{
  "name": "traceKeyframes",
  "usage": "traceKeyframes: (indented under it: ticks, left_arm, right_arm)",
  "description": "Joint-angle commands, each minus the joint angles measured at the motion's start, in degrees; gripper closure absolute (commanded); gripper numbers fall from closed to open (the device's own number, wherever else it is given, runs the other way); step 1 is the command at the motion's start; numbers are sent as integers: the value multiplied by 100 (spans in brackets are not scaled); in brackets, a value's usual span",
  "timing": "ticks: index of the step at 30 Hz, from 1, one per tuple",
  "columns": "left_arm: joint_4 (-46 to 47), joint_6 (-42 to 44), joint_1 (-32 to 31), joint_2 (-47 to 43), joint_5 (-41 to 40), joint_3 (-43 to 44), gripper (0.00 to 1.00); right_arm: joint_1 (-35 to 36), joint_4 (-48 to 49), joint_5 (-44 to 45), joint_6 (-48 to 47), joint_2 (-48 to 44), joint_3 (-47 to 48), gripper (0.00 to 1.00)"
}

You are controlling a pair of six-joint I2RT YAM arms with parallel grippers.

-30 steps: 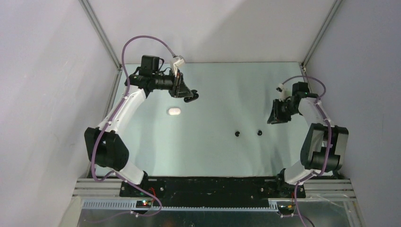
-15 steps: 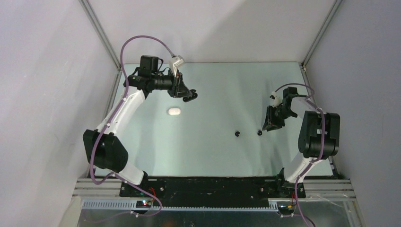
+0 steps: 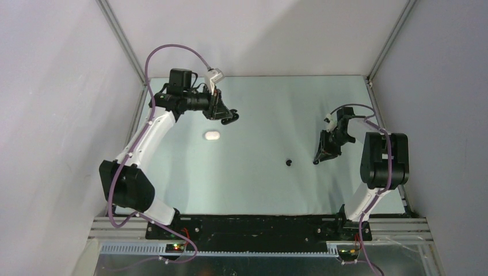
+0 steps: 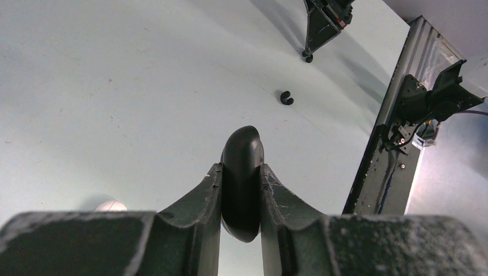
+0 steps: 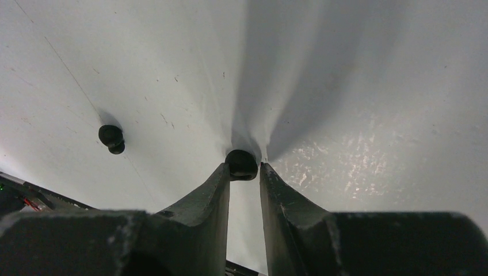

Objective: Insert the wireless bluetooth earbuds into the charging case
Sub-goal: Pick up the earbud from the center of the board.

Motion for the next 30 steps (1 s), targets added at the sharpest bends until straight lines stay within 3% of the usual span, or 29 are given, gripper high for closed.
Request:
traceKeyframes:
  ticks: [1,15,30]
  left_arm:
    - [76,48,5,-216,-8,15,100]
    - [78,80,23,-229,-115,-8,100]
    - [74,115,23,-194,-99,-28,100]
  right_arm:
    - [99,105,200,130,99,-46,71]
    - [311,54,283,306,74,-72,72]
    - [160,-32,-336,360,-34,-83,69]
